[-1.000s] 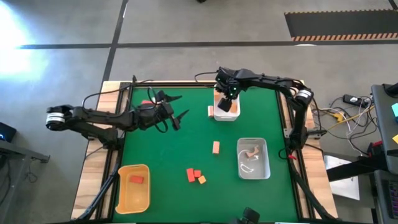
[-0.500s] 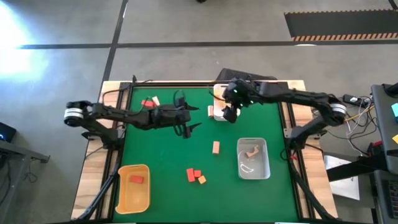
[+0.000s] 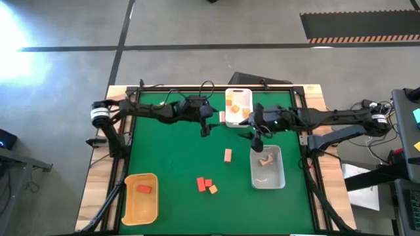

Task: Sort & place blocks by color
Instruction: Put the brown block into the gray bin

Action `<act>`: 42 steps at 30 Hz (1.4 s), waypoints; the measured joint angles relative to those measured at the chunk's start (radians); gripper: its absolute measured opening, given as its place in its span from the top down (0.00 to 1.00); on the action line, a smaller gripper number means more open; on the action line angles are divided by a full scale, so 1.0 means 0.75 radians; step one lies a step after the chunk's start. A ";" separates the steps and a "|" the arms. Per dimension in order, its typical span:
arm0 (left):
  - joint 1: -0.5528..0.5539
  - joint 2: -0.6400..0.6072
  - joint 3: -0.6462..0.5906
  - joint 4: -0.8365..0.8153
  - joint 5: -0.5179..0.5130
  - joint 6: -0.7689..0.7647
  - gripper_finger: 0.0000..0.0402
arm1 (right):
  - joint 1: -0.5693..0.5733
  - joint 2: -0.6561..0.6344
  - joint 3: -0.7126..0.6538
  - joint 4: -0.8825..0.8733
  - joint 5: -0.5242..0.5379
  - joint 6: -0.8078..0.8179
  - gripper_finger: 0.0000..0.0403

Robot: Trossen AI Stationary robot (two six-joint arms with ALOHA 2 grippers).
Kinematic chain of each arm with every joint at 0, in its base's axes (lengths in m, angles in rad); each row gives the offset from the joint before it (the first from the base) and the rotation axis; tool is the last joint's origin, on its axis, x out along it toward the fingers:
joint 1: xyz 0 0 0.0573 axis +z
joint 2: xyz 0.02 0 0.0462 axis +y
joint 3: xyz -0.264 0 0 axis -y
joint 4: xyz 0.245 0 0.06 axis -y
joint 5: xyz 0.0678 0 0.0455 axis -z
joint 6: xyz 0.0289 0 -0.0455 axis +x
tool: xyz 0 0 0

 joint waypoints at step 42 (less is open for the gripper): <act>0.142 0.314 0.151 -0.022 -0.006 0.001 0.23 | 0.065 -0.025 -0.102 0.083 0.145 -0.027 0.46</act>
